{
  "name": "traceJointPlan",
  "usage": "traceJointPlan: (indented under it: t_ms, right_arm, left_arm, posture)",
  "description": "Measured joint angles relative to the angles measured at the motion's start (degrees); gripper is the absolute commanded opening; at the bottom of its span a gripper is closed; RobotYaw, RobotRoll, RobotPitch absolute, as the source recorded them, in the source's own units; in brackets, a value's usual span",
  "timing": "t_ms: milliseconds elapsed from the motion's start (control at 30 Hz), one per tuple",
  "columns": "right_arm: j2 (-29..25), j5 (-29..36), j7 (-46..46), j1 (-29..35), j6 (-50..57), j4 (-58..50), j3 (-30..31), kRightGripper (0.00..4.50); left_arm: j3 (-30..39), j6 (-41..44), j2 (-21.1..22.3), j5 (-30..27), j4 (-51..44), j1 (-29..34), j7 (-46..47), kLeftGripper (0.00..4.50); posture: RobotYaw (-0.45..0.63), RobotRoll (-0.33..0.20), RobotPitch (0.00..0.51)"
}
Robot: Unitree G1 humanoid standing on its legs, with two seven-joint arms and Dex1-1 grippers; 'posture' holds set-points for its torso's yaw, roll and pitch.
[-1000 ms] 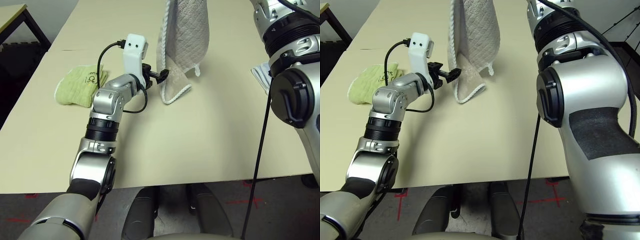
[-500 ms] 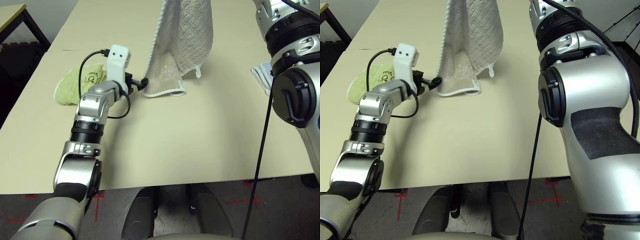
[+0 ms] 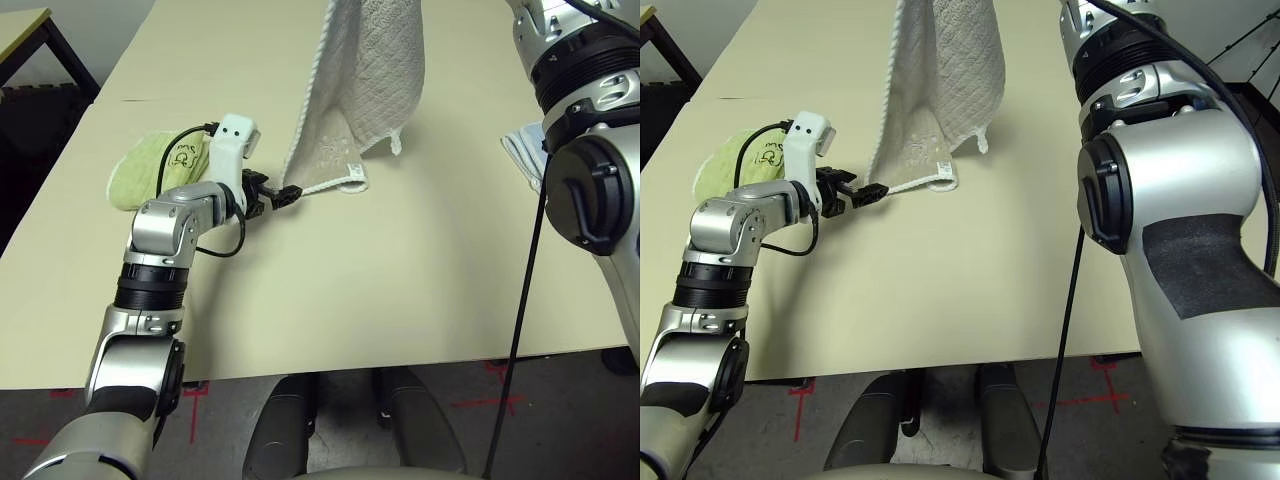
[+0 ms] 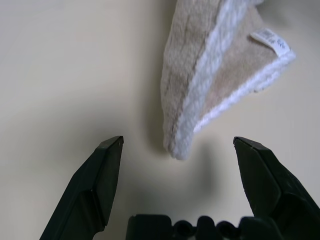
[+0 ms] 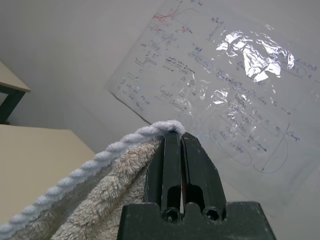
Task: Fold the towel and set it aside.
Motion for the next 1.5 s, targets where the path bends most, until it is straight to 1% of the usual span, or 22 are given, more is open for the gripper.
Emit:
traceJointPlan:
  t_ms: [33, 133, 300, 400, 467, 500, 700, 800, 867, 933, 1067, 1133, 1233, 1367, 1500]
  right_arm:
    - [0.0, -0.1, 0.0, 0.0, 0.0, 0.0, 0.0, 0.03]
    - [0.0, -0.2, 0.0, 0.0, 0.0, 0.0, 0.0, 0.0]
    - [0.0, -0.2, 0.0, 0.0, 0.0, 0.0, 0.0, 0.0]
    - [0.0, -0.2, 0.0, 0.0, 0.0, 0.0, 0.0, 0.0]
    - [0.0, -0.2, 0.0, 0.0, 0.0, 0.0, 0.0, 0.0]
    - [0.0, -0.2, 0.0, 0.0, 0.0, 0.0, 0.0, 0.0]
    - [-0.6, -0.3, 0.0, 0.2, 0.0, 0.0, 0.0, 0.0]
    - [-3.3, 0.3, 1.4, 2.0, 0.6, -0.1, -0.3, 0.0]
    - [-5.8, 2.2, 3.7, 4.5, 2.0, -0.2, -2.4, 0.0]
    - [-7.9, 5.5, 8.6, 8.2, 4.2, -1.2, -5.2, 0.0]
    - [-11.5, 12.3, 20.0, 17.1, 12.4, -2.7, -10.1, 0.0]
    - [-14.0, 14.1, 25.3, 22.5, 17.8, -4.2, -10.8, 0.0]
    - [-16.0, 16.0, 30.7, 27.6, 24.4, -6.2, -11.1, 0.0]
    - [-18.8, 18.5, 35.7, 29.5, 32.7, -10.7, -11.3, 0.0]
    - [-20.6, 20.8, 38.3, 29.5, 39.3, -12.2, -12.2, 0.0]
  left_arm:
    - [0.4, 0.0, -0.1, -0.1, 0.0, 0.0, 0.2, 4.5]
    - [1.3, -0.2, -0.3, -0.1, 0.1, 0.0, 1.1, 3.93]
    - [1.5, -1.6, -0.9, -0.1, 0.8, -0.2, 1.8, 2.04]
    - [1.6, -2.1, -1.4, -0.1, 1.0, -0.2, 2.3, 0.83]
    - [1.8, -2.4, -1.9, -0.1, 1.3, -0.3, 2.6, 0.11]
    - [1.9, -2.6, -2.1, -0.1, 1.6, -0.3, 2.8, 0.05]
    - [1.9, -3.7, -1.9, 0.1, 3.7, -1.2, 3.0, 0.05]
    - [2.6, -7.3, 1.6, 1.4, 7.7, -2.9, 3.0, 0.05]
    - [4.3, -10.5, 4.8, 2.5, 10.6, -4.6, 3.2, 0.05]
    - [5.2, -14.6, 8.2, 3.9, 14.0, -7.3, 3.0, 0.05]
    - [5.4, -20.7, 12.7, 5.4, 19.6, -13.1, 0.2, 0.05]
    - [4.8, -23.5, 14.5, 6.4, 23.1, -16.2, -2.3, 0.05]
    - [3.4, -26.9, 16.3, 7.9, 27.3, -19.9, -5.7, 0.05]
    - [1.1, -30.5, 16.5, 9.9, 34.2, -26.2, -10.8, 0.05]
    - [-0.4, -30.8, 17.8, 10.8, 39.0, -31.2, -17.9, 0.05]
  posture:
    - [0.03, 0.0, 0.199]
    - [0.03, 0.0, 0.199]
    - [0.03, 0.0, 0.197]
    - [0.03, 0.0, 0.199]
    - [0.03, 0.0, 0.199]
    - [0.03, 0.0, 0.199]
    - [0.02, 0.0, 0.197]
    - [0.03, 0.0, 0.194]
    - [0.04, 0.0, 0.195]
    - [0.04, 0.0, 0.195]
    - [0.04, 0.0, 0.198]
    - [0.04, 0.0, 0.198]
    - [0.03, 0.0, 0.199]
    - [0.03, 0.0, 0.202]
    - [0.03, 0.0, 0.204]
